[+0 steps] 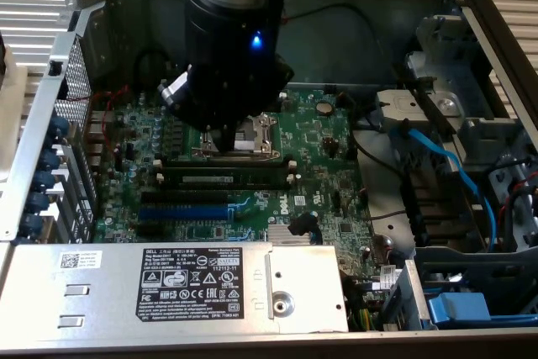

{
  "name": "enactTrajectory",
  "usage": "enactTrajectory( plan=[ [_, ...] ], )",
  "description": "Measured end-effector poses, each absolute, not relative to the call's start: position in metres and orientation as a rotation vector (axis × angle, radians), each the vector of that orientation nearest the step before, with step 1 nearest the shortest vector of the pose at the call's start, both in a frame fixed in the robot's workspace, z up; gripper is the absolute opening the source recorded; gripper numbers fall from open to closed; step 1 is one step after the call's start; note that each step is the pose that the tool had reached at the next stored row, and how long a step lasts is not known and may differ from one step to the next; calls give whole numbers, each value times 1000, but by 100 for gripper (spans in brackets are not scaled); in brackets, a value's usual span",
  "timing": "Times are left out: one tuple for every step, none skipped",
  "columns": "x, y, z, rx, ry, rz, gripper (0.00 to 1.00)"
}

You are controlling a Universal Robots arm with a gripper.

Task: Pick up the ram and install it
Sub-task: 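Press down the ram until it locks into place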

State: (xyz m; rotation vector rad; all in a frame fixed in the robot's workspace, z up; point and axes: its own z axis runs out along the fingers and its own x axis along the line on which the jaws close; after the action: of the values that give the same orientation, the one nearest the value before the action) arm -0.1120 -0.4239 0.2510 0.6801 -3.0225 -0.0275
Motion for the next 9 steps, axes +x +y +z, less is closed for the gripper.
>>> enactTrajectory(
  plan=[
    [-112, -424, 251, 669, -3024, -20, 10],
    [-112, -424, 251, 658, -3026, -15, 10],
    [-112, -424, 251, 646, -3028, -11, 10],
    [-111, -424, 251, 634, -3030, -8, 10],
    [-111, -424, 251, 621, -3032, -6, 10],
    [-111, -424, 251, 609, -3034, -4, 10],
    [-111, -424, 251, 596, -3037, -1, 10],
    [-111, -424, 251, 585, -3038, 2, 10],
    [-111, -424, 251, 574, -3040, 6, 10]
  ],
)
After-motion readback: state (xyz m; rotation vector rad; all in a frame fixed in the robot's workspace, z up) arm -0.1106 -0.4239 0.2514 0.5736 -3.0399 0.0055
